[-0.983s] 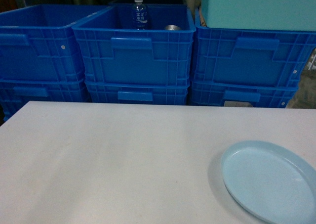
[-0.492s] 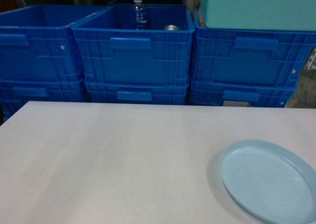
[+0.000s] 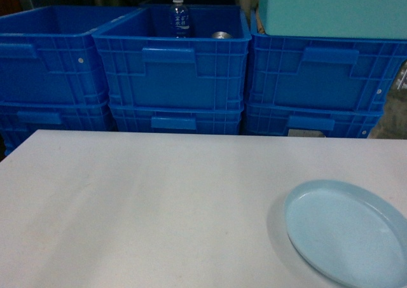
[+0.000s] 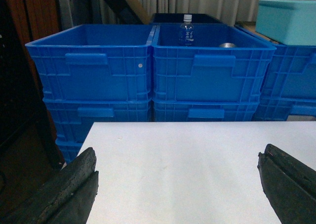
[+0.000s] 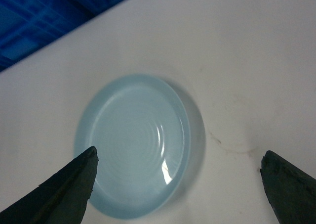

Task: Place blue tray on left shelf second layer neatly

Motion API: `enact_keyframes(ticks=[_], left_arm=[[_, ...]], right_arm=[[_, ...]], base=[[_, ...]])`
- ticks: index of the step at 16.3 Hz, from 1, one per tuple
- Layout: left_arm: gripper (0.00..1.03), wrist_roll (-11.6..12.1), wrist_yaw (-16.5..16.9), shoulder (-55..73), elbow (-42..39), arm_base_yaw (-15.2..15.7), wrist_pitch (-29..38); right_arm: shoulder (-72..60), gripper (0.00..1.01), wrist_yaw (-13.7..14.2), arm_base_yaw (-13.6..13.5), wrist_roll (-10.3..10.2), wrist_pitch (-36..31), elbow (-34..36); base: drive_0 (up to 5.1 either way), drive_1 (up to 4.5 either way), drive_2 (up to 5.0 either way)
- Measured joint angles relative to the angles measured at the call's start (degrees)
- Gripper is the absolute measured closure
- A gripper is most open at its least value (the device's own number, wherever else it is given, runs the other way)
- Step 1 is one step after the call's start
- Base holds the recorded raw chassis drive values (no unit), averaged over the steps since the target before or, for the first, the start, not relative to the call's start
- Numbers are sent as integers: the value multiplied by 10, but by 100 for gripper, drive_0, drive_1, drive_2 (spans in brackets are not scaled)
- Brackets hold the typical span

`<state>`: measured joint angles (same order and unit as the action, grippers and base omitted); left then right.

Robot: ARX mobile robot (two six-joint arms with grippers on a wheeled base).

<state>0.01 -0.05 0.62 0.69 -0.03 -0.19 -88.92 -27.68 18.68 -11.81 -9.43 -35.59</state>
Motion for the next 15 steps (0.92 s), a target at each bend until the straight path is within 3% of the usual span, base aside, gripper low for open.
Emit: enact_keyframes(ticks=[3, 7, 10, 12, 15], left_arm=[[5, 0, 0, 0, 0, 0, 0], [5, 0, 0, 0, 0, 0, 0], [5, 0, 0, 0, 0, 0, 0], [5, 0, 0, 0, 0, 0, 0], [5, 0, 0, 0, 0, 0, 0]], right_arm=[[-30, 3, 11, -35, 27, 12, 5], [-56, 3, 28, -79, 38, 18, 29], [-50, 3, 28, -77, 37, -19, 44], [-35, 3, 54, -72, 44, -58, 64], [-16, 3, 58, -67, 50, -65, 69]], base=[[0, 0, 0], [0, 0, 0], [0, 0, 0], [0, 0, 0], [0, 0, 0]])
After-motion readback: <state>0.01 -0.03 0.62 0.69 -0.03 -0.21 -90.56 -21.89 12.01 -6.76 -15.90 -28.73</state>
